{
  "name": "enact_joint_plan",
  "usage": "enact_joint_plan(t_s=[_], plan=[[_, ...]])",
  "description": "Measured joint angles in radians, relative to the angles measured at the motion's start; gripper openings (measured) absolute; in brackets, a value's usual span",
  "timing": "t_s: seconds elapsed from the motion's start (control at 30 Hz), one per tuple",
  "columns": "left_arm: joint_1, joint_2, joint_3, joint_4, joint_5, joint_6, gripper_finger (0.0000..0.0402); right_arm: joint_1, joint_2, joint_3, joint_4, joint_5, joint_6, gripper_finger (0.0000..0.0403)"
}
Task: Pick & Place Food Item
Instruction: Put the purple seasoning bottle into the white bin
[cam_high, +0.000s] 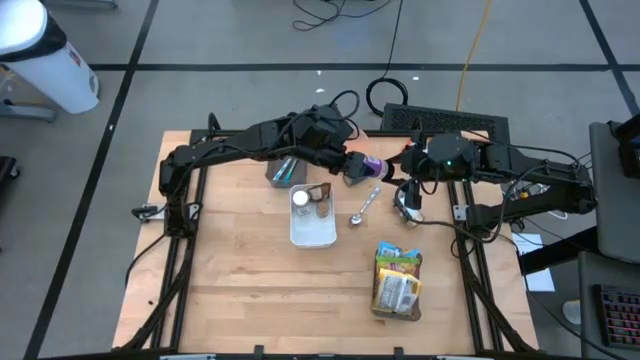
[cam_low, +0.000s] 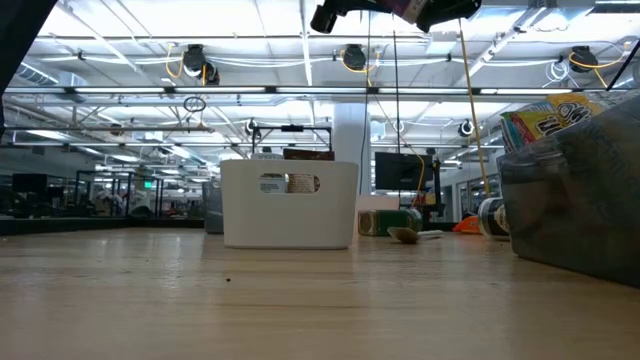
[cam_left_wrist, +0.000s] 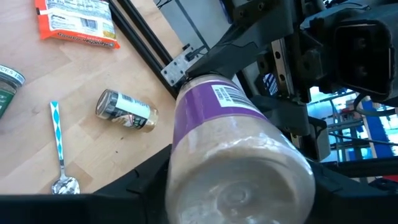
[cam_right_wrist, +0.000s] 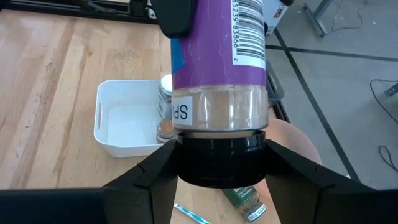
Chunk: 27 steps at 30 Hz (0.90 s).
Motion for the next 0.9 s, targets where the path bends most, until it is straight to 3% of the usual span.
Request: enact_joint_plan(t_s=[0.13,0.43,0.73,0.9], plan=[[0.000,0.000,0.000,-0.001,-0.001,0.002,0.0220,0.000,0.000,0.000,-0.001,0.000,0.001,0.0191],[0.000,0.000,0.000,0.000,0.003,0.004,0.0237,0.000,0.000,0.000,-0.002,-0.001,-0.002,0.0191],[0.000,0.000,0.000,0.002,0.004,0.008,0.0208,0.000,0.000,0.000,-0.003,-0.002,-0.004,0.0191],[0.000,0.000,0.000,0.002,0.004,0.010,0.0211,0.000,0.000,0.000,-0.003,-0.004,-0.006,0.0191]])
